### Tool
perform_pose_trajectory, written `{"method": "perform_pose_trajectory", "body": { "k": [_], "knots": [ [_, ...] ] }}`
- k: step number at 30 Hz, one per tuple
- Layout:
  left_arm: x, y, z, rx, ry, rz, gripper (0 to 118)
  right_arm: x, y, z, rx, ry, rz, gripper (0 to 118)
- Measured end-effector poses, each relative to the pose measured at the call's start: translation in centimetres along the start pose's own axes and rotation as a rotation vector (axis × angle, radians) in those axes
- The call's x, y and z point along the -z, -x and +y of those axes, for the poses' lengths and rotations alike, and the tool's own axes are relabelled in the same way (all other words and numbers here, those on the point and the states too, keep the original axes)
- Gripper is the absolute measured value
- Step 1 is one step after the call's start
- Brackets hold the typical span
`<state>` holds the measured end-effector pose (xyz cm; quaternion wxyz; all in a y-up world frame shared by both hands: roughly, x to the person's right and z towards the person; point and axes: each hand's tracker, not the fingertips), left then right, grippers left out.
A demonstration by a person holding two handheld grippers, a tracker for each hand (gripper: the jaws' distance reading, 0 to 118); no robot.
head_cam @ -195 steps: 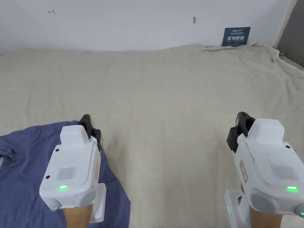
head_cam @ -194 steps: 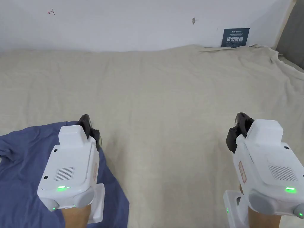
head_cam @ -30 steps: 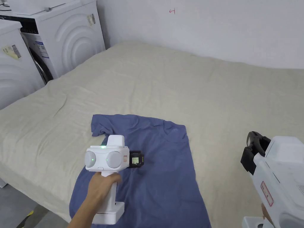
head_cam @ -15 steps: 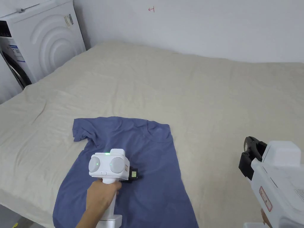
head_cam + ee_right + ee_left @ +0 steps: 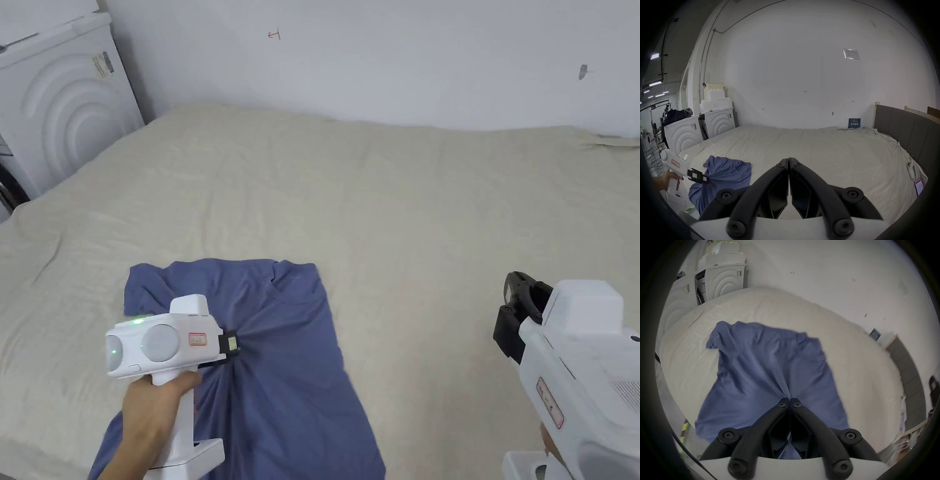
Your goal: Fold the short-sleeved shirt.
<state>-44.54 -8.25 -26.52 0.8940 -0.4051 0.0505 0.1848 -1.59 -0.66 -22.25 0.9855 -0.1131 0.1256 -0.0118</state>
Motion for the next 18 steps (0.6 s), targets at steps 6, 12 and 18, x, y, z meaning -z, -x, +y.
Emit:
{"method": "perform_pose_trajectory", "body": {
  "k": [6,12,18],
  "knots": [
    [-3.2,-6.4,2.5,0.129,-0.086,-0.127,0,-2.0,-2.5,0.5,0.017,-0.029,-0.041,0],
    [-4.9,-16.5,4.5,0.275,-0.161,-0.287,0,-4.6,-5.4,0.9,0.027,-0.062,-0.101,0],
    [-6.3,-26.2,5.7,0.379,-0.193,-0.469,0,-7.5,-9.0,1.3,0.030,-0.097,-0.200,0]
  ]
}}
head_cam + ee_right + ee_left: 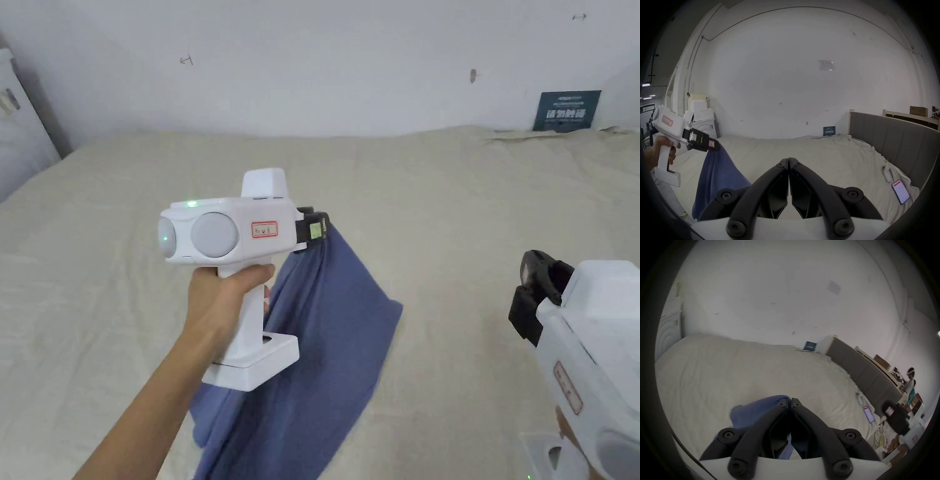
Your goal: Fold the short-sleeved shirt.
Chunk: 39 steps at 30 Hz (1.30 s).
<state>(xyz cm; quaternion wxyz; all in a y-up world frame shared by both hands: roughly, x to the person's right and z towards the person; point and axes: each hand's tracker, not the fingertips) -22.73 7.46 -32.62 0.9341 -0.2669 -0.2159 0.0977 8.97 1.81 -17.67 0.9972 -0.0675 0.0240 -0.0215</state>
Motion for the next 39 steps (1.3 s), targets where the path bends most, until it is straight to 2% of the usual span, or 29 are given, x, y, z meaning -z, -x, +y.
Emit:
{"method": "perform_pose_trajectory", "body": {
  "k": [9,14,21,29,32,34,36,38,39],
  "knots": [
    [4.3,-11.5,0.6,0.132,0.022,-0.209,0,-2.7,-5.8,0.9,0.011,-0.033,-0.145,0],
    [8.2,-13.5,-2.0,0.154,0.115,-0.241,0,-3.9,-7.8,0.5,0.007,-0.028,-0.202,0],
    [15.0,-11.9,-10.4,0.166,0.380,-0.140,0,-4.5,-9.3,-0.8,0.015,0.007,-0.236,0],
    [19.4,-8.7,-18.0,0.139,0.613,0.002,1,-4.2,-9.6,-2.0,0.029,0.049,-0.245,0],
    [20.4,-8.0,-19.9,0.110,0.644,0.032,10,-4.4,-9.5,-2.3,0.031,0.060,-0.242,0],
    [19.9,-7.9,-20.1,0.091,0.596,0.030,12,-4.4,-9.5,-2.3,0.027,0.066,-0.241,0],
    [19.5,-7.9,-19.7,0.068,0.588,0.026,19,-4.3,-9.4,-2.3,0.025,0.071,-0.241,0],
    [18.4,-8.1,-18.9,0.064,0.578,0.011,40,-4.3,-9.3,-2.3,0.030,0.072,-0.237,0],
    [17.9,-8.2,-18.4,0.068,0.568,0.007,64,-4.3,-9.3,-2.2,0.032,0.072,-0.235,0]
  ]
}}
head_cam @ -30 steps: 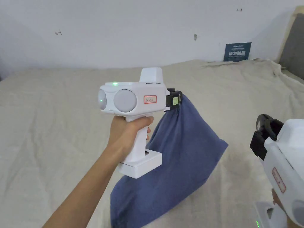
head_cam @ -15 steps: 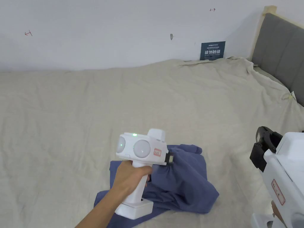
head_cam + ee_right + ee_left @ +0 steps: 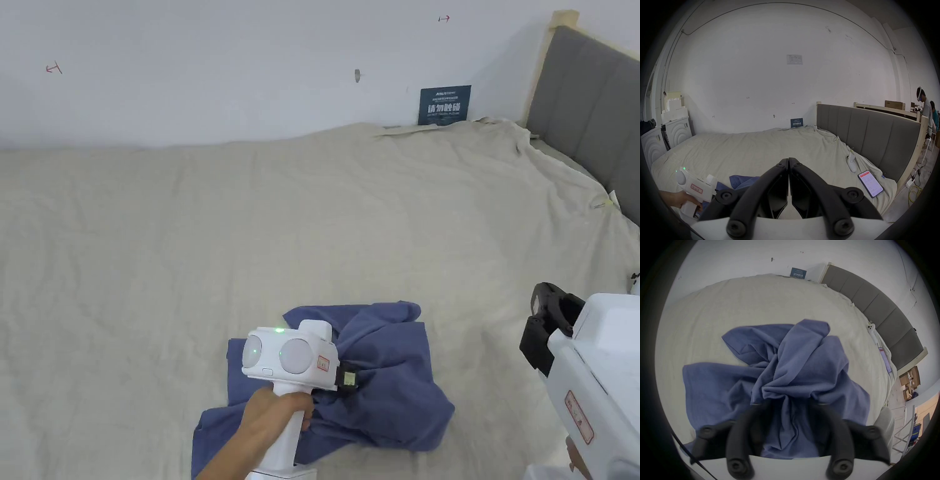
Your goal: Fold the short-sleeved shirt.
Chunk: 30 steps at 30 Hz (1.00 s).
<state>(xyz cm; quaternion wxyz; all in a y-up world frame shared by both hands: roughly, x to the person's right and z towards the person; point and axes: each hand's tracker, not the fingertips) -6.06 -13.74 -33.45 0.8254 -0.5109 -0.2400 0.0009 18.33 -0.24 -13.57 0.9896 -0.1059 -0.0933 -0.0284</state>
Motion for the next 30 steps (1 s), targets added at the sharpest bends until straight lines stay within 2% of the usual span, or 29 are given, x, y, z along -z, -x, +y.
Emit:
{"method": "perform_pose_trajectory", "body": {
  "k": [3,4,11,14,17,24,26,29,30],
  "knots": [
    [-2.4,-0.1,0.4,-0.003,-0.103,0.020,111,-0.1,0.5,0.3,-0.001,-0.004,0.005,0],
    [-3.5,-0.1,0.5,-0.004,-0.150,0.021,115,-0.1,0.6,0.4,-0.001,-0.006,0.007,0],
    [-13.1,-0.2,0.5,0.046,-0.521,0.075,115,-0.6,1.3,0.9,-0.003,-0.028,0.025,0],
    [-16.5,-0.1,0.0,0.106,-0.637,0.163,115,-0.8,1.5,0.9,-0.009,-0.039,0.033,0],
    [-19.2,0.6,-0.9,0.101,-0.732,0.233,114,-0.9,1.8,1.2,-0.015,-0.050,0.042,0],
    [-22.1,2.8,-4.2,0.117,-0.939,0.491,111,-0.9,2.4,1.4,-0.019,-0.065,0.060,0],
    [-22.3,3.7,-4.9,0.104,-0.954,0.510,108,-0.8,2.5,1.4,-0.019,-0.068,0.063,0],
    [-22.6,4.8,-6.3,0.092,-0.991,0.529,79,-0.8,2.8,1.4,-0.023,-0.074,0.064,0],
    [-22.6,5.2,-6.5,0.090,-1.001,0.540,61,-0.8,2.9,1.4,-0.024,-0.076,0.066,0]
  ]
}}
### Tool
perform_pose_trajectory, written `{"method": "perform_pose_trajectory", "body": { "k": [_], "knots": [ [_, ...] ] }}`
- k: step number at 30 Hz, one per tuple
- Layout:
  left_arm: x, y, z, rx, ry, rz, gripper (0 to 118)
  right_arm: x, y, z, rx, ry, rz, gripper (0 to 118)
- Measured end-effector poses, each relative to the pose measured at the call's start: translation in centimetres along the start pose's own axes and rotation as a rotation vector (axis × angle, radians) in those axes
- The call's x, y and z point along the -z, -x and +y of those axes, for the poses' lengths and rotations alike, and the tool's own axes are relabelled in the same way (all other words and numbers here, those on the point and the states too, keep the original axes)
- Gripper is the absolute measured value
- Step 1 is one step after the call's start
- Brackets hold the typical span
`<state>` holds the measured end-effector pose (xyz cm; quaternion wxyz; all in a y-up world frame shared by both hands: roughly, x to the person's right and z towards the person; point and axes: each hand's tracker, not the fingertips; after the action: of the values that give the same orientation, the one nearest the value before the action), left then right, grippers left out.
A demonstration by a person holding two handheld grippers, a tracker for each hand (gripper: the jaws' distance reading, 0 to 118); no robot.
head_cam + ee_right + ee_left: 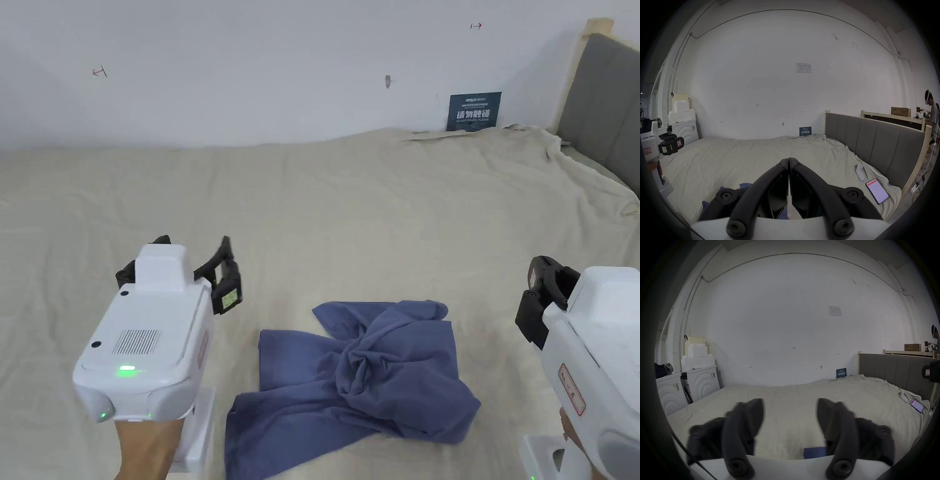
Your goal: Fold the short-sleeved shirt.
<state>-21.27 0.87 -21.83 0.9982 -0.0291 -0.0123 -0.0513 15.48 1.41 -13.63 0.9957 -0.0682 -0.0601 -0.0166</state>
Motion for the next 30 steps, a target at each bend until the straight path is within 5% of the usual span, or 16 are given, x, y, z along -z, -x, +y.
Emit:
{"method": "perform_pose_trajectory", "body": {
  "k": [3,6,17,30],
  "knots": [
    [-0.3,1.1,-0.7,-0.010,0.002,-0.002,15,0.0,0.3,0.0,0.000,-0.004,0.003,0],
    [-0.4,1.6,-1.7,-0.017,-0.006,0.042,1,0.1,0.4,0.0,-0.003,-0.008,0.005,0],
    [0.1,2.6,-2.5,-0.056,0.064,0.051,0,0.1,1.0,0.2,-0.010,-0.006,0.012,0],
    [2.5,1.2,-9.1,-0.167,0.683,-0.114,0,0.7,1.2,-0.6,-0.008,0.028,0.024,0]
  ]
}}
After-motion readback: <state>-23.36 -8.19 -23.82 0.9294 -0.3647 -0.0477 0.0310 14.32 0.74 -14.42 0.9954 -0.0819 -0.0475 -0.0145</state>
